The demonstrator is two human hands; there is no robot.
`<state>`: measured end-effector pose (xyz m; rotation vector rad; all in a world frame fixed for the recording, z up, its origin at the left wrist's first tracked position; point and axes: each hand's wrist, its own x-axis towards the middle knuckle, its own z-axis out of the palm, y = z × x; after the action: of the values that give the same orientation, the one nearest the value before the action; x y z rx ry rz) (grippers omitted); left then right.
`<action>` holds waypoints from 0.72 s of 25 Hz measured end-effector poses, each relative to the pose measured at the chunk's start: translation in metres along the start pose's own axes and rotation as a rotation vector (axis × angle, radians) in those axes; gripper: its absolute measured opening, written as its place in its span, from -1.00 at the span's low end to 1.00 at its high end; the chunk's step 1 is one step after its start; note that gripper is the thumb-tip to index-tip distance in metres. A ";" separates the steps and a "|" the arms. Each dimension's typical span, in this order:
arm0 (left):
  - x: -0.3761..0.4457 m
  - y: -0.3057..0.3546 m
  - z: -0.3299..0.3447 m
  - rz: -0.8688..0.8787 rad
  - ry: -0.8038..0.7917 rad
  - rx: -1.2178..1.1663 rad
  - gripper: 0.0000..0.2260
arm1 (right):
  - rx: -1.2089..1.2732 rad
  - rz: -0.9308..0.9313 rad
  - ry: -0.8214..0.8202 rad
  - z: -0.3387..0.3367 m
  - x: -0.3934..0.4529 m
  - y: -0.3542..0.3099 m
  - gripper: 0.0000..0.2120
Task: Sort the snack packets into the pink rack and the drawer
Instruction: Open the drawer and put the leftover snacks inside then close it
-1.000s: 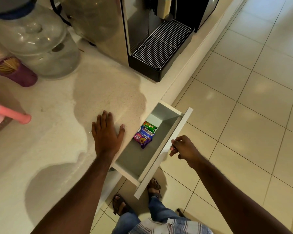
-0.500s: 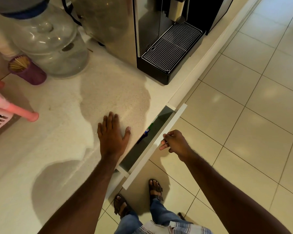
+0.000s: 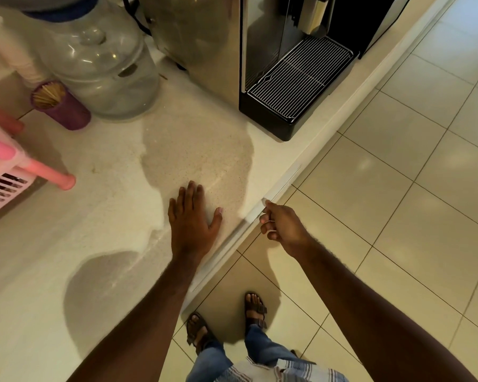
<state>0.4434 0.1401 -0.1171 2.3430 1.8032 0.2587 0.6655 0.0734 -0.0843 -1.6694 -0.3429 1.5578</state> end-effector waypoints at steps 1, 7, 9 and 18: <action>0.000 0.000 0.000 0.001 0.003 0.001 -0.31 | 0.047 0.017 -0.015 0.001 0.003 0.000 -0.67; 0.001 0.001 0.000 -0.003 0.003 0.013 -0.31 | 0.301 0.086 -0.112 0.007 0.015 -0.001 -0.65; 0.001 0.001 0.000 -0.006 0.000 0.014 -0.31 | 0.339 0.093 -0.132 0.009 0.018 0.000 -0.63; 0.001 0.002 0.000 0.000 -0.003 0.025 -0.31 | 0.333 0.089 -0.118 0.009 0.016 -0.001 -0.61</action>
<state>0.4455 0.1405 -0.1163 2.3587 1.8153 0.2333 0.6608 0.0875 -0.0941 -1.3545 -0.0634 1.6790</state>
